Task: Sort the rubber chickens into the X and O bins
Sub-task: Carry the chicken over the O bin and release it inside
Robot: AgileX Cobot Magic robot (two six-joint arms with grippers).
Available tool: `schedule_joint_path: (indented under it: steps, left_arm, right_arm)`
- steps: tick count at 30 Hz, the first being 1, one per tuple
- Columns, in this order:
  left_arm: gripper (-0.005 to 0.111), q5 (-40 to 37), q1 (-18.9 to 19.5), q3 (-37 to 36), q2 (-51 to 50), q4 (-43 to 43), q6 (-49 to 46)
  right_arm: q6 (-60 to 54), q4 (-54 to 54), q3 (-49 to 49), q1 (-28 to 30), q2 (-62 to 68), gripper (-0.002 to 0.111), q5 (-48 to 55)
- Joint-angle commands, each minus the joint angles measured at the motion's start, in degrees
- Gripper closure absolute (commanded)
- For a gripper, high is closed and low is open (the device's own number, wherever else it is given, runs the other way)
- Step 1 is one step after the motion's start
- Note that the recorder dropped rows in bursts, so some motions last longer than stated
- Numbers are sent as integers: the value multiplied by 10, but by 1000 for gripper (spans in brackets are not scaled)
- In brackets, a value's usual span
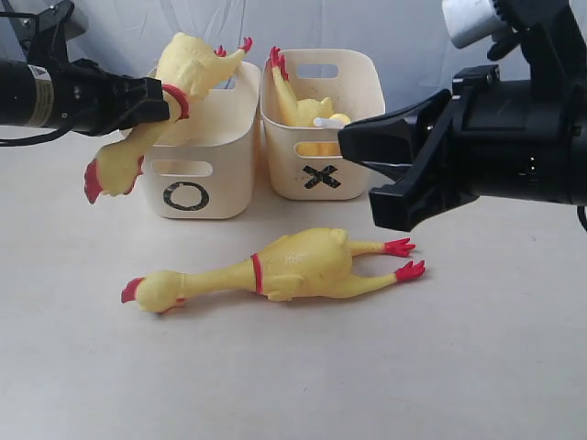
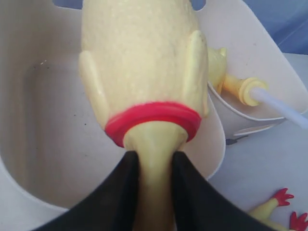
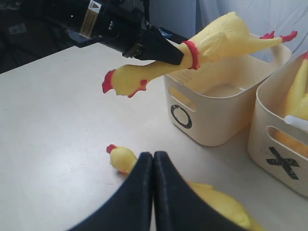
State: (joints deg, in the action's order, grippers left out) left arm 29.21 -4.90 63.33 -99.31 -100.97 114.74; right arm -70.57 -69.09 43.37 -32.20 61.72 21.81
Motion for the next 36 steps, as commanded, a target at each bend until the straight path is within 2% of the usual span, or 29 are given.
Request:
schedule_joint_path:
  steps: [1,7,14,17,29,36]
  left_arm:
    - [107,-13,-3,8,-4,10,1]
    - [103,-22,-3,10,-4,10,0]
    - [72,-21,-3,10,-4,10,-11]
    - [65,-20,-3,10,-4,10,-11]
    - [65,-8,-3,11,-1,10,-12]
    - [65,-9,-2,29,41,10,-20]
  right_arm:
    - [1,-9,-2,2,-3,108,9]
    - [1,-10,-2,2,-3,108,9]
    - [1,-10,-2,2,-3,108,9]
    - [1,-10,-2,2,-3,108,9]
    - [1,-10,-2,2,-3,108,9]
    - [1,-11,-2,2,-3,108,12]
